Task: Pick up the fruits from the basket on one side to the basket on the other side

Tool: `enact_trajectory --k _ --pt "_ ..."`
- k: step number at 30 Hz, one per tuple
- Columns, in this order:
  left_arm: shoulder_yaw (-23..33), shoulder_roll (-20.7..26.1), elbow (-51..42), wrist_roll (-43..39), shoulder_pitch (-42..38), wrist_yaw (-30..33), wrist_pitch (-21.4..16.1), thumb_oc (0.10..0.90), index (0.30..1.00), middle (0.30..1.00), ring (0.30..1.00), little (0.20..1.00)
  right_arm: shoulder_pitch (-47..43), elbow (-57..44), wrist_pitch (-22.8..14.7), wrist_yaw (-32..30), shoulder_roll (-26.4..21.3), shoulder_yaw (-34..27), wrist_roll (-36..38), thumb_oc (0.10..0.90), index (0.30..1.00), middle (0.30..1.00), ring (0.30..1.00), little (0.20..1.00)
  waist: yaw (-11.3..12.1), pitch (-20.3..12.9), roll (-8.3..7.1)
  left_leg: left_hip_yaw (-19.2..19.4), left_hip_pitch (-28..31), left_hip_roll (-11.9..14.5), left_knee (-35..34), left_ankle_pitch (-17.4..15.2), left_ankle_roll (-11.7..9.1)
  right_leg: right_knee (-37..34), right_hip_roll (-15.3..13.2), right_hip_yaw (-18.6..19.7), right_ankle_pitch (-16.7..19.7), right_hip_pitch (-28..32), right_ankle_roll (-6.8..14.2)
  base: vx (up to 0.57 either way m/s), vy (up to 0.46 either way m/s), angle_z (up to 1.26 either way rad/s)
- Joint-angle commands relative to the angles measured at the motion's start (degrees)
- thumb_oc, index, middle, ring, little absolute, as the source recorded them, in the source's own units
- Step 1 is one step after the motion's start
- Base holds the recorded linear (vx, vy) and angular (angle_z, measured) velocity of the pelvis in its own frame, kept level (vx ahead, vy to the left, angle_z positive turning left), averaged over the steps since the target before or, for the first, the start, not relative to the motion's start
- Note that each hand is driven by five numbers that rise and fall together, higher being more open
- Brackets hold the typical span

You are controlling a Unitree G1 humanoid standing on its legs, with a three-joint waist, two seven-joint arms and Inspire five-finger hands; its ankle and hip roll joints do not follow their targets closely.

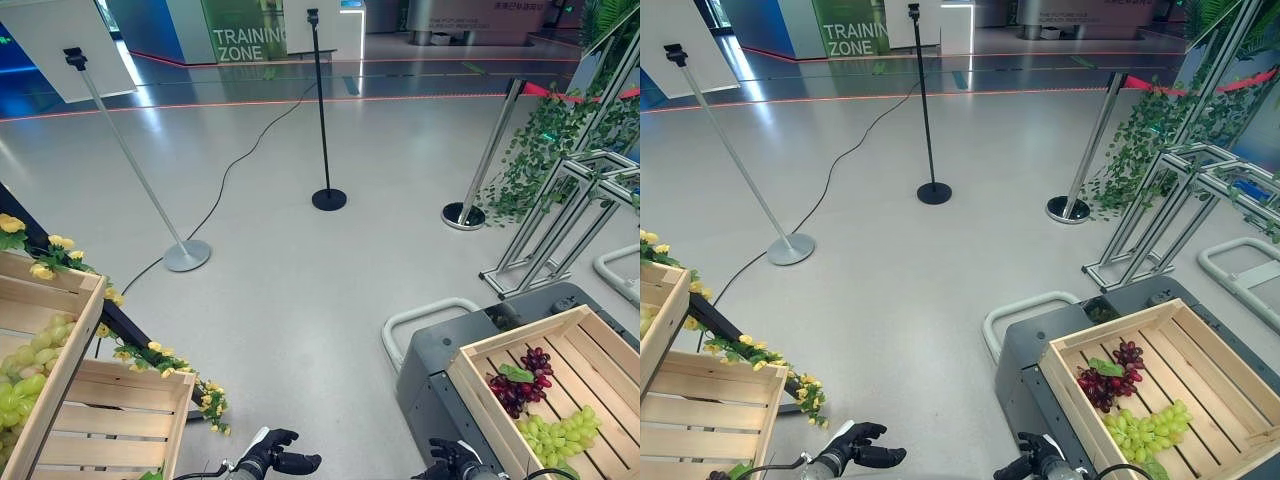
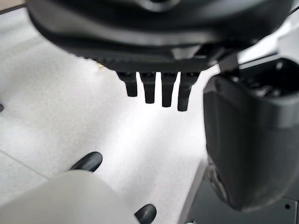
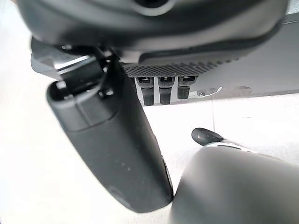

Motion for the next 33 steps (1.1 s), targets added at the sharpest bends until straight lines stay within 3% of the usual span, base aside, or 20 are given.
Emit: enact_trajectory --k 1,15,19,21,26,33 --pt "-0.8 -2.5 0.2 -0.7 -3.1 -0.2 -1.5 0.8 0.9 0.9 0.9 0.9 -4.0 0.6 -0.3 0.8 2.0 3.5 -1.4 0.8 0.9 0.9 0.9 0.9 0.6 2.5 -2.28 -1.9 -0.4 -2.5 0.3 -1.4 1.4 0.1 0.5 2.7 0.6 1.5 -0.9 0.0 0.0 0.0" --pt "-0.9 -2.5 0.1 -1.5 -2.8 -2.5 -0.9 0.8 0.9 0.9 0.9 0.9 -3.7 -0.3 -1.8 -0.1 1.8 3.4 -1.7 0.8 0.9 0.9 0.9 0.9 0.3 2.0 -2.11 -1.8 -0.5 -2.5 0.1 -1.3 1.2 0.1 0.6 2.9 0.4 1.4 -0.8 0.0 0.0 0.0" --pt "-0.7 -2.8 0.3 -1.8 -2.9 -1.6 -0.5 0.8 0.9 0.9 0.9 0.9 -3.9 -0.2 -2.5 -1.5 1.9 3.8 -3.3 0.8 0.9 0.9 0.9 0.9 0.4 2.1 -1.86 -2.0 -0.6 -2.5 0.1 -1.2 1.2 0.1 0.5 2.8 0.4 1.4 -0.8 0.0 0.0 0.0" --pt "-0.7 -2.9 0.4 -1.6 -2.7 -0.8 -0.7 0.8 0.9 0.9 0.9 0.9 -4.0 -0.5 -4.6 -3.0 1.8 4.2 -4.8 0.8 0.9 0.9 0.9 0.9 0.5 2.2 -1.8 -2.1 -0.6 -2.5 0.1 -1.2 1.2 0.1 0.4 2.6 0.4 1.4 -0.8 0.0 0.0 0.0" --pt "-0.7 -3.0 0.5 -1.6 -2.8 0.0 -1.1 0.8 0.9 0.9 0.9 0.9 -4.2 -0.8 -4.4 -6.0 1.7 5.4 -7.6 0.8 0.9 0.9 0.9 0.9 0.7 2.3 -1.76 -2.2 -0.8 -2.6 0.1 -1.2 1.2 0.1 0.2 2.4 0.5 1.3 -0.7 0.0 0.0 0.0" --pt "-0.5 -2.4 -0.4 -1.4 -2.9 0.7 -1.7 0.8 0.9 0.9 0.9 0.9 -5.0 -3.6 -10.9 -7.3 0.6 5.2 -3.0 0.8 0.9 0.9 0.9 0.9 0.9 2.6 -1.9 -2.3 -0.7 -2.6 0.1 -1.1 1.1 0.1 0.1 2.1 0.8 1.4 -0.6 0.0 0.0 0.0"
